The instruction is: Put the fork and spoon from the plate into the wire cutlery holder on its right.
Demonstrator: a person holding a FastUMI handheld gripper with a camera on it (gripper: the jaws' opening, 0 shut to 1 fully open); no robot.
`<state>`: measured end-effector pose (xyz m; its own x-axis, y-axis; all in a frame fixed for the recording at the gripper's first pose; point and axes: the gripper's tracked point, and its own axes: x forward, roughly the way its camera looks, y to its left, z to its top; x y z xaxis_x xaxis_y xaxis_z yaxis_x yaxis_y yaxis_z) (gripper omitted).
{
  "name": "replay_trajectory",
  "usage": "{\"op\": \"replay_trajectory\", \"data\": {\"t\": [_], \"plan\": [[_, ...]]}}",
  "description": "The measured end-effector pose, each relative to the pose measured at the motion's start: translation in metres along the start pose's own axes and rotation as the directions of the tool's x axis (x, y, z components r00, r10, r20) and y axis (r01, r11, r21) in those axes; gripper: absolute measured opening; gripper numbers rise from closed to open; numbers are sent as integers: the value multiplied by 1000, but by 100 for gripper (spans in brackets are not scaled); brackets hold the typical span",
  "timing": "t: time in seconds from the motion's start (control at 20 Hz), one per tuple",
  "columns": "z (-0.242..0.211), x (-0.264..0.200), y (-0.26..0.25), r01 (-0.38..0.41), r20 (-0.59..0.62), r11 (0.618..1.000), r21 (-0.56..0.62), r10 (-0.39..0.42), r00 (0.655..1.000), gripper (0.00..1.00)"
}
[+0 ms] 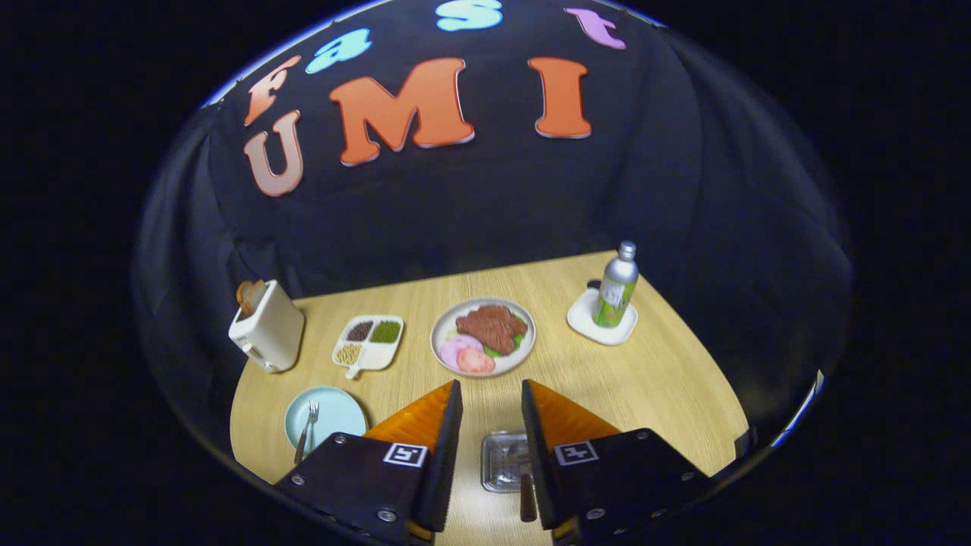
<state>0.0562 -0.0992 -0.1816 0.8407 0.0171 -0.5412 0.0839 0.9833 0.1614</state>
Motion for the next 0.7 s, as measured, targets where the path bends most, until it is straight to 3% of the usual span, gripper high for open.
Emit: {"op": "replay_trajectory", "data": {"t": [0.1, 0.3, 0.55, 0.7], "plan": [[39, -13, 11, 2, 156, 999, -33, 3, 988, 60], [103, -46, 42, 15, 400, 997, -77, 17, 916, 76], [155, -86, 90, 19, 587, 995, -99, 43, 809, 80], [156, -85, 106, 26, 606, 994, -104, 42, 795, 81]]}}
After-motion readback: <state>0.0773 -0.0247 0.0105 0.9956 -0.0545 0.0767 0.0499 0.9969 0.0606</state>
